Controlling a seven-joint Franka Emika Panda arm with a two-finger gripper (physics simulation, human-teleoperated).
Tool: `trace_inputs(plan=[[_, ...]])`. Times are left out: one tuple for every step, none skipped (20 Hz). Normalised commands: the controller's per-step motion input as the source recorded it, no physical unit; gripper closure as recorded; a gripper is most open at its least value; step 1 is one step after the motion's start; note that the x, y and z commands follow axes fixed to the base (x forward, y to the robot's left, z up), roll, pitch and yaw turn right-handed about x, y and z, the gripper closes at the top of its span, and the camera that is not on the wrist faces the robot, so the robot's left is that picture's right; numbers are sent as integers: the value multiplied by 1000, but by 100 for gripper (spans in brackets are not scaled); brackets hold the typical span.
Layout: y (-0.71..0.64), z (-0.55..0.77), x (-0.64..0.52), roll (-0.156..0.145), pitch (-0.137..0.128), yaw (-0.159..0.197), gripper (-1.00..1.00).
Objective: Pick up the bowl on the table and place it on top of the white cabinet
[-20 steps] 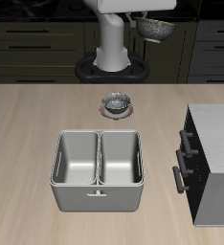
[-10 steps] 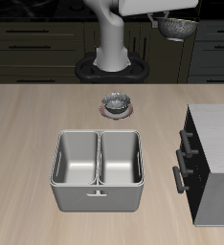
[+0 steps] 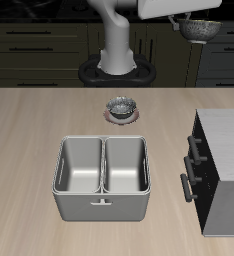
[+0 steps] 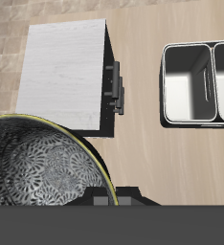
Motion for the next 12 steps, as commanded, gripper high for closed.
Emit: trace_inputs(plan=[[262,85,81,-7,10,12,100],[223,108,126,-2,-31,57,100],[402,146,547,-61,16,-8,100],[97,83,256,-46,-4,25,100],[66,29,124,-27,-23,22,100],[185,-73,449,-56,64,-3,100],[227,-10,213,-26,-24,53,100],[0,0,0,0,0,0,100],[234,-148,284,1,73,18,100],[352,-47,188,-15,-12,10,100],[210,-35,136,-10,-32,75,100],[299,-103,209,5,31,-21,100]])
